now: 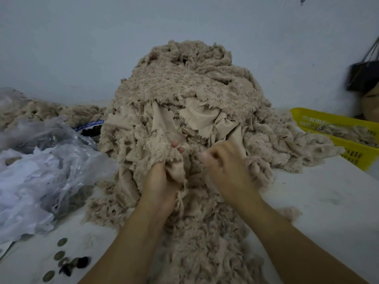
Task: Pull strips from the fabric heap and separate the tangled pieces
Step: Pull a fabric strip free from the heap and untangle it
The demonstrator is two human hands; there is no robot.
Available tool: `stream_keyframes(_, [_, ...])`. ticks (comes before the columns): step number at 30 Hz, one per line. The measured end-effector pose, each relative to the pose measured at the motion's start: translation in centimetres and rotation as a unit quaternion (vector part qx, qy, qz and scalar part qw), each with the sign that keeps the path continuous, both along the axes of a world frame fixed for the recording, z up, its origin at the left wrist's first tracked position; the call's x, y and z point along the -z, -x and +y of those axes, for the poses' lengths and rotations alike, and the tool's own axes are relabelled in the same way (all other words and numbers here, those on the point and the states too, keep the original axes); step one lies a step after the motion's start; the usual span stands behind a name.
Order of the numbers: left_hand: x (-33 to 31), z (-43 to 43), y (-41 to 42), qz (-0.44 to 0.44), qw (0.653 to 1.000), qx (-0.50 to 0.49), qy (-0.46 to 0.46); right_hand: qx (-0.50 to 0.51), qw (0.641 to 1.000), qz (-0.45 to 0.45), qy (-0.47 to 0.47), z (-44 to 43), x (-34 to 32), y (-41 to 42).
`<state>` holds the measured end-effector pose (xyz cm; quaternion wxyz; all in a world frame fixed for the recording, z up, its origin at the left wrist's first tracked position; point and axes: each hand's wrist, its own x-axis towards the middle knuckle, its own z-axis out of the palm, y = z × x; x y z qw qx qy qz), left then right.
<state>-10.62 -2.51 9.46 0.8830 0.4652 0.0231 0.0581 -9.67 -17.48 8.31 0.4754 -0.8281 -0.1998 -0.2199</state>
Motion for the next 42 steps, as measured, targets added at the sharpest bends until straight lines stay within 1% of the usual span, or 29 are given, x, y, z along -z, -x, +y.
stream_keyframes(1, [0.1,-0.2,0.0,0.003,1.000,0.014,0.007,-0.039,0.997,0.029,0.056,0.8,0.2,0.2])
stream_keyframes(3, [0.3,-0.5,0.1,0.024,0.999,0.014,0.019,-0.084,0.976,0.069,0.190,1.9,1.2,0.2])
stream_keyframes(4, [0.3,-0.5,0.0,0.023,0.999,0.007,0.028,-0.096,0.968,0.061,0.224,2.0,1.7,-0.1])
stream_keyframes(5, [0.3,-0.4,-0.2,0.017,0.999,-0.001,0.033,-0.102,0.966,0.047,0.234,1.9,1.9,-0.4])
stream_keyframes(7, [0.4,-0.1,-0.6,0.004,0.999,-0.018,0.047,-0.115,0.969,0.030,0.216,1.4,1.9,-0.5])
stream_keyframes(10, [0.5,1.1,-0.9,0.023,0.991,-0.019,0.127,-0.114,0.979,0.068,0.156,0.1,1.2,-0.8])
stream_keyframes(12, [0.5,2.3,-0.9,0.021,0.985,-0.005,0.171,-0.048,0.990,0.116,0.067,-1.4,0.6,-1.1])
stream_keyframes(13, [0.5,2.7,-0.8,0.018,0.985,0.001,0.174,-0.010,0.991,0.131,0.023,-2.2,0.1,-1.2])
stream_keyframes(14, [0.6,2.8,-0.6,0.020,0.989,-0.003,0.149,0.014,0.990,0.139,-0.014,-2.8,-0.1,-1.3])
stream_keyframes(15, [0.7,2.4,-0.6,0.033,0.995,-0.022,0.088,0.014,0.989,0.145,-0.035,-3.0,-0.2,-1.1])
stream_keyframes(16, [0.7,1.8,-0.5,0.051,0.997,-0.050,-0.005,-0.005,0.988,0.152,-0.033,-2.7,-0.3,-0.9])
stream_keyframes(17, [0.9,1.0,-0.4,0.065,0.989,-0.077,-0.107,-0.030,0.987,0.160,-0.016,-2.3,-0.1,-0.6])
stream_keyframes(18, [0.9,0.2,-0.2,0.070,0.975,-0.089,-0.192,-0.054,0.984,0.171,-0.006,-1.7,0.3,-0.5])
stream_keyframes(19, [1.1,-0.3,0.0,0.061,0.958,-0.087,-0.266,-0.074,0.978,0.192,-0.019,-1.2,0.5,-0.5])
stream_keyframes(21, [1.6,-0.9,0.6,0.009,0.917,-0.048,-0.397,-0.116,0.953,0.259,-0.105,-0.8,0.8,-0.6])
stream_keyframes(22, [1.8,-1.0,0.9,-0.027,0.900,-0.020,-0.435,-0.138,0.939,0.281,-0.142,-0.7,1.0,-0.7])
stream_keyframes(24, [2.1,-1.2,1.1,-0.083,0.882,0.028,-0.462,-0.133,0.928,0.297,-0.182,-0.7,1.3,-1.1])
stream_keyframes(27, [2.2,-1.1,0.9,-0.097,0.851,0.043,-0.515,-0.071,0.922,0.294,-0.243,-0.7,1.3,-1.7])
stream_keyframes(28, [2.2,-1.1,0.8,-0.087,0.856,0.051,-0.507,-0.059,0.920,0.292,-0.254,-0.7,1.1,-1.8])
stream_keyframes(29, [2.2,-1.0,0.8,-0.068,0.871,0.057,-0.484,-0.052,0.922,0.288,-0.251,-0.7,1.1,-1.9])
stream_keyframes(30, [2.2,-0.9,0.7,-0.032,0.900,0.060,-0.431,-0.050,0.929,0.282,-0.235,-0.7,1.2,-1.9])
stream_keyframes(32, [1.8,-0.7,0.4,0.040,0.958,0.083,-0.273,-0.078,0.942,0.266,-0.188,-0.6,1.1,-1.4])
stream_keyframes(33, [1.5,-0.6,0.3,0.059,0.976,0.093,-0.188,-0.108,0.945,0.262,-0.163,-0.3,1.1,-1.1])
stream_keyframes(35, [0.9,-0.1,0.2,0.085,0.992,0.091,-0.029,-0.145,0.946,0.262,-0.125,0.2,1.1,-0.6])
stream_keyframes(36, [0.8,0.2,0.0,0.085,0.992,0.086,0.032,-0.138,0.948,0.263,-0.116,0.3,1.1,-0.5])
stream_keyframes(37, [0.9,0.5,-0.1,0.078,0.991,0.088,0.072,-0.128,0.948,0.266,-0.118,0.3,1.1,-0.6])
stream_keyframes(38, [0.9,0.7,-0.1,0.069,0.989,0.096,0.092,-0.122,0.944,0.274,-0.136,0.2,1.1,-0.6])
stream_keyframes(40, [0.9,0.5,0.0,0.059,0.987,0.125,0.087,-0.103,0.933,0.299,-0.173,0.0,1.6,-1.1])
stream_keyframes(42, [0.9,0.1,0.1,0.063,0.986,0.135,0.075,-0.029,0.925,0.330,-0.188,0.1,1.6,-1.5])
